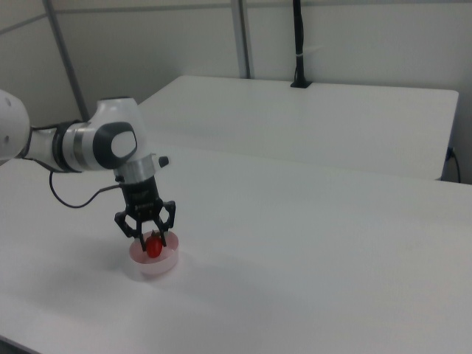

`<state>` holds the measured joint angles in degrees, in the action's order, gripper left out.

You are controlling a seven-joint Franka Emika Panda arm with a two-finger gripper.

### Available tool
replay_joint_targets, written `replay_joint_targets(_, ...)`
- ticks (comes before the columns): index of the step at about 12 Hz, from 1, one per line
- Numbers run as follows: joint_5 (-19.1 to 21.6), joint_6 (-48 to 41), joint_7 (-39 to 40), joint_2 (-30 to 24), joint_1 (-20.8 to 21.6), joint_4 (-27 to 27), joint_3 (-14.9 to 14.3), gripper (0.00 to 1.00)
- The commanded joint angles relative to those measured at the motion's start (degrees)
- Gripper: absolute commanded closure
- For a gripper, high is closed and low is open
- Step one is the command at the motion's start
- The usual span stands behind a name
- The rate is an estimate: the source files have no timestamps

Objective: Pick up strawberry from bowl
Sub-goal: 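Lift the strawberry out of the bowl and carry it away sideways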

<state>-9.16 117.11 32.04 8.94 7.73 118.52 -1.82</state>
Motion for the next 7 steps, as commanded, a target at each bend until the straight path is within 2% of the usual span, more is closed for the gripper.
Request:
replay_joint_targets(1,0.8,-5.7,-2.0,-1.4,-1.5,-5.9,-0.7,0.75)
replay_joint_targets(4,2.2,-8.0,-7.9,4.2,-6.5,-15.9,-0.9,0.75)
replay_joint_targets(7,1.8,-4.0,-13.0,10.1,-11.2,-22.1,-0.9,0.75)
